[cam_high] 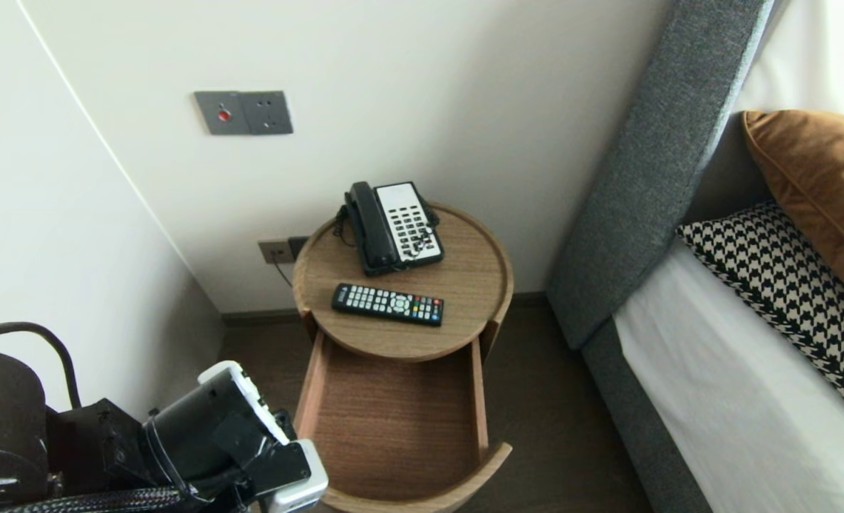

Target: Close the nightstand drawer

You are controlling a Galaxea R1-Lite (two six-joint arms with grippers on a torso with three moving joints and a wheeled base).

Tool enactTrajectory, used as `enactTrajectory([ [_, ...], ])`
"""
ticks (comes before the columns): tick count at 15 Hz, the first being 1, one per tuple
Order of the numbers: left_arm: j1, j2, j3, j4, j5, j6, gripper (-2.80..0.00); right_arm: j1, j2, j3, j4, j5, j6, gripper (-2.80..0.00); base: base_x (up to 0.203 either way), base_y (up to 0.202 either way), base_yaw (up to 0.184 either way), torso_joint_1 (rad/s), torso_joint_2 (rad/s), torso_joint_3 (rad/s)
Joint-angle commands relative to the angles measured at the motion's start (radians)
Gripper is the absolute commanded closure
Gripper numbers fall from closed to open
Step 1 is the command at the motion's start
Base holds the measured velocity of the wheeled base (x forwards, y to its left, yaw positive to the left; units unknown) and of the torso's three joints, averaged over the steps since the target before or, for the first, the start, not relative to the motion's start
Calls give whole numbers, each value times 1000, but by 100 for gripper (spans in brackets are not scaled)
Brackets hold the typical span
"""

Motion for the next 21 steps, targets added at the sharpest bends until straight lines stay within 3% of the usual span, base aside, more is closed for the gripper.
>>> enactTrajectory([
  [1, -13, 17, 46, -43, -3, -24, 0, 0, -8, 5, 0, 0, 0, 0, 0, 0, 0, 0, 0, 0],
  [8, -36, 128, 107, -263, -8, -194, 0, 0, -8, 5, 0, 0, 0, 0, 0, 0, 0, 0, 0, 0],
  [14, -11, 199, 166, -370, -6, -187, 0, 0, -8, 5, 0, 0, 0, 0, 0, 0, 0, 0, 0, 0],
  [21, 16, 311, 117, -474, -1, -198, 0, 0, -8, 5, 0, 0, 0, 0, 0, 0, 0, 0, 0, 0],
])
